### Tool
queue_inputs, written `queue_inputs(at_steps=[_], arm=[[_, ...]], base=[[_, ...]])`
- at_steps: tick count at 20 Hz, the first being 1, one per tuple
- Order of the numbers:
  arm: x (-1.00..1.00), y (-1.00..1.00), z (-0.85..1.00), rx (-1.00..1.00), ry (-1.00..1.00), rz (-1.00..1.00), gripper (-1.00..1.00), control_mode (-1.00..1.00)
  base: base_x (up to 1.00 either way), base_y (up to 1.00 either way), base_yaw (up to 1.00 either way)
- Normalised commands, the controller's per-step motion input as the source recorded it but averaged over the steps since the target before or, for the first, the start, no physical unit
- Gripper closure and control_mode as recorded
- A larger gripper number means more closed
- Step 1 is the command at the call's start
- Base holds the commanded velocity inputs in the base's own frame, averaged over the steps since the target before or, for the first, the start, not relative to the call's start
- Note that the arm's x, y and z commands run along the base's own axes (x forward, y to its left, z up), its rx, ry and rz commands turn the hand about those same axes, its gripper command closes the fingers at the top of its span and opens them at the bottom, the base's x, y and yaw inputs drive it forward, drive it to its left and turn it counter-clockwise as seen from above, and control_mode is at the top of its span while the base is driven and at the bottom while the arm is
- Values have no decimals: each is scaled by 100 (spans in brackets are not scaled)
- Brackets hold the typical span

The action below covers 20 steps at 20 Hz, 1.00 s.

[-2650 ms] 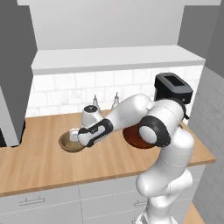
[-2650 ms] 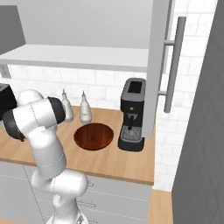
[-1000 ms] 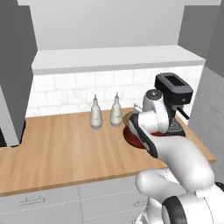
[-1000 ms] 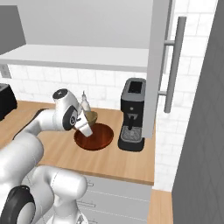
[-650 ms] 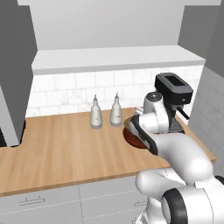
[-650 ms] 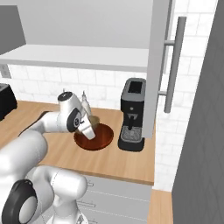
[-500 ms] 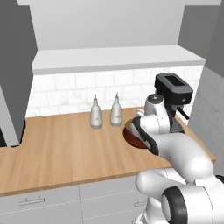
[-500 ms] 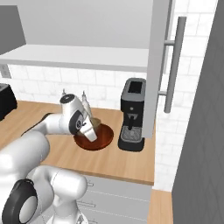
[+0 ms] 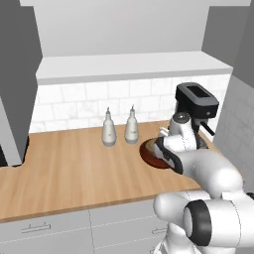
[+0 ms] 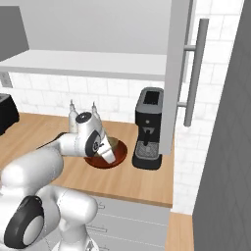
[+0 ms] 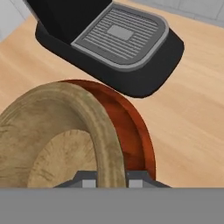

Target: Pick up the bowls on the counter and stack them on top of one another in the open cabinet. Place the smaller bowl on top of the larger bowl.

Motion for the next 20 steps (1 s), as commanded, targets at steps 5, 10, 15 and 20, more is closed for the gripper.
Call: queue_inputs(at_steps=[5, 10, 15, 20], arm=[[29, 0, -12, 0, 0, 0, 100, -100], [24, 0, -1, 0, 0, 0, -100, -100], [1, 0, 6, 1, 0, 0, -100, -100], [-34, -9, 81, 7, -14, 0, -100, -100]], base=[[0, 0, 0], [0, 0, 0], [0, 0, 0], [0, 0, 0]])
